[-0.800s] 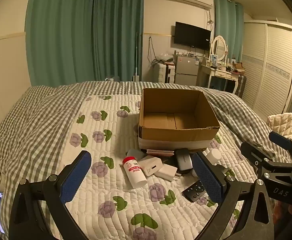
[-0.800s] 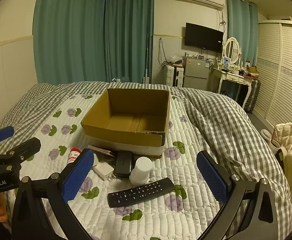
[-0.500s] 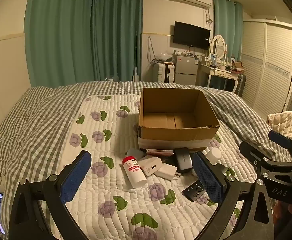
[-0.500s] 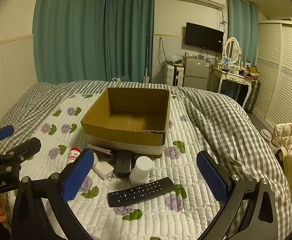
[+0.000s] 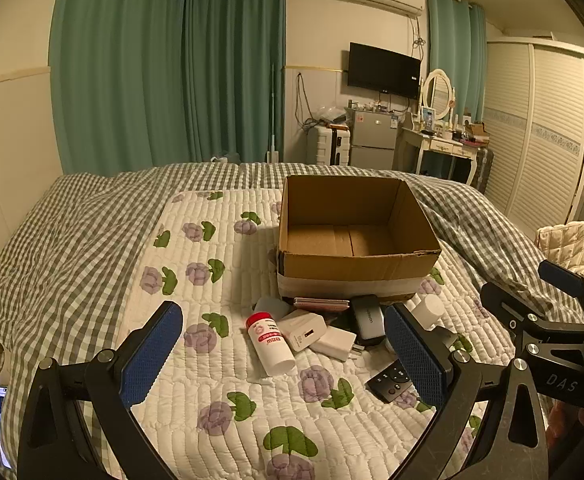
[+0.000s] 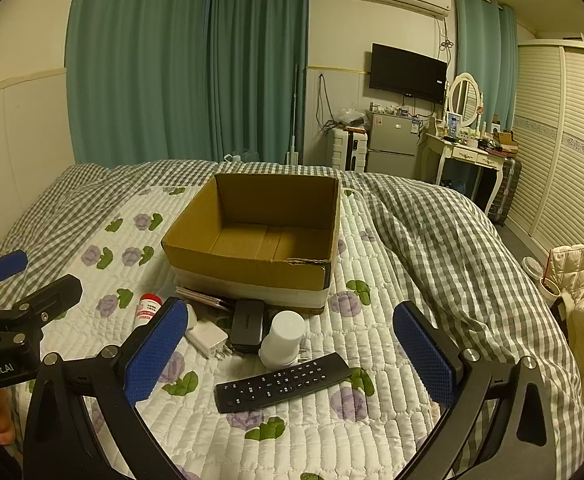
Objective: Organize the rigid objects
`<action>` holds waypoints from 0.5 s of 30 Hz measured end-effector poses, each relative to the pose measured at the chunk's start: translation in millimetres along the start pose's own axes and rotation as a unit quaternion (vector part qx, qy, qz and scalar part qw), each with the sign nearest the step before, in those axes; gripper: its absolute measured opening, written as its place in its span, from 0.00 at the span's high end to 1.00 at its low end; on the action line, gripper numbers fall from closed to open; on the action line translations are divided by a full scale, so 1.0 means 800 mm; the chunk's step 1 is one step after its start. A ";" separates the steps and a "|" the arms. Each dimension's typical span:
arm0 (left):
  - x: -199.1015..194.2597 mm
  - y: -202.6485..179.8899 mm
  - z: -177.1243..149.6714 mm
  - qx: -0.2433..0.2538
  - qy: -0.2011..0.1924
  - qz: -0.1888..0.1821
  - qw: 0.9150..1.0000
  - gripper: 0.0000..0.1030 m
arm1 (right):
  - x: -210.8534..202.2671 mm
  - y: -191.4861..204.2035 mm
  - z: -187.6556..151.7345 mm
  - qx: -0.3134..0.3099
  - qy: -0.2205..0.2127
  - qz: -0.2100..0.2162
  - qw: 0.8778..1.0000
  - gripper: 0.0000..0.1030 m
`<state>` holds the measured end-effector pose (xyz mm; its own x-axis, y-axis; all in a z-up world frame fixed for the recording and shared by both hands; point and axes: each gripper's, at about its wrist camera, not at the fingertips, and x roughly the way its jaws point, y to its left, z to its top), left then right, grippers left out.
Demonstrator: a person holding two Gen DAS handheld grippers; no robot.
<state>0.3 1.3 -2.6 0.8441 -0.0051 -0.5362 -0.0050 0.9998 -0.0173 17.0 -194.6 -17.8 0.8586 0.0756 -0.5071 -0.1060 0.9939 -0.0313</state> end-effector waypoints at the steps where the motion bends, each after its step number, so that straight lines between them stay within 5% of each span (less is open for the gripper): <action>1: 0.000 0.000 0.000 0.000 0.000 0.000 1.000 0.00 | 0.001 0.000 -0.002 0.001 0.000 0.000 1.000 0.00; 15: 0.000 -0.005 -0.001 0.008 -0.003 0.001 1.000 0.00 | 0.001 0.001 -0.001 0.000 0.001 0.000 1.000 0.00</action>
<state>0.3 -2.9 -3.3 0.8476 -0.0021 -0.5306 0.0015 1.0000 -0.0016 17.1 -193.6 -18.7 0.8577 0.0763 -0.5084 -0.1070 0.9938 -0.0314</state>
